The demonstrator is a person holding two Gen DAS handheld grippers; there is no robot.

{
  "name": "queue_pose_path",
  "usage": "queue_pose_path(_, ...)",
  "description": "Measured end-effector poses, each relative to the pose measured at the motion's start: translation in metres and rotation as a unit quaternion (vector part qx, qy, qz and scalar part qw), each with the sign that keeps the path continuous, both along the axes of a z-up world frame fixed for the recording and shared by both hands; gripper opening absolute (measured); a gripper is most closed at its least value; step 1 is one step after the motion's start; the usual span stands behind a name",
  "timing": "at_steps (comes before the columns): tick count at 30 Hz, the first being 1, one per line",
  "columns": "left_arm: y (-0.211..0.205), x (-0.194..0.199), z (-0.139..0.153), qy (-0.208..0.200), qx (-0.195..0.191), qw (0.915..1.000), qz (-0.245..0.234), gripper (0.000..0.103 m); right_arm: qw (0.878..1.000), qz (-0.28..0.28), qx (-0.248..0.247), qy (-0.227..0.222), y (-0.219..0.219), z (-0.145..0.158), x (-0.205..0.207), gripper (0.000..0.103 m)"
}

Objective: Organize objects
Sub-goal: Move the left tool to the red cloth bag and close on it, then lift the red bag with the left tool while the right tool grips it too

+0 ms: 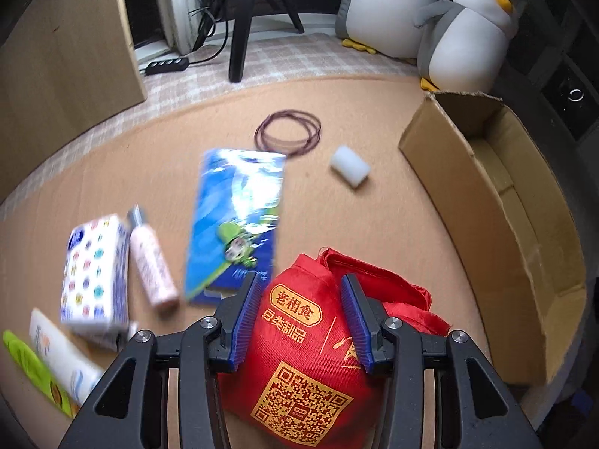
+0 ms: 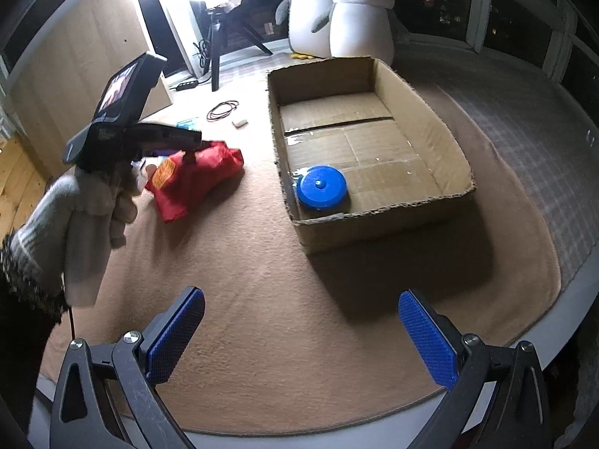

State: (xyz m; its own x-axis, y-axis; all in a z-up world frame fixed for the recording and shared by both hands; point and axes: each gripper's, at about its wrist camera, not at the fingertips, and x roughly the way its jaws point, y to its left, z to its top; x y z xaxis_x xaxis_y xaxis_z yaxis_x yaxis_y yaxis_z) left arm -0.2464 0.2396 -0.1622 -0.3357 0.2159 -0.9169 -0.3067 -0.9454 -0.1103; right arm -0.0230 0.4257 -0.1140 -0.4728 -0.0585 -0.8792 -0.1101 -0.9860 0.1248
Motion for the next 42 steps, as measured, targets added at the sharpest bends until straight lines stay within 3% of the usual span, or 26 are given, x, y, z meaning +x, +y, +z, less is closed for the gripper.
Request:
queue_pose_path(17,-0.063,0.105,-0.009,-0.015,0.049,0.9982,0.031,0.049,0.999,0.035,-0.014,0.001,-0.036,-0.004,-0.002,0.103)
queue_pose_path(20,-0.07,0.114,-0.009,-0.023,0.058,0.9975,0.032,0.052,0.999,0.042,-0.013,-0.001,-0.041,-0.006,-0.003,0.103)
queue_pose_path(23,-0.085,0.118,-0.003,-0.041,0.087,0.9945,0.041,0.069,0.999,0.048,-0.016,-0.003,-0.045,-0.008,-0.004,0.103)
queue_pose_path(26,-0.1,0.124,0.004,-0.028,0.09,0.9946,0.045,0.074,0.998,0.053,-0.022,-0.006,-0.049,-0.01,-0.006,0.103)
queue_pose_path(36,-0.14,0.139,0.007,-0.039,0.132,0.9877,0.076,0.075,0.995,0.059,-0.075,-0.041,-0.06,-0.029,-0.012,0.103)
queue_pose_path(42,-0.142,0.156,0.011,-0.044,0.139,0.9887,0.036,0.075,0.993,0.068,-0.087,-0.039,-0.063,-0.029,-0.015,0.103)
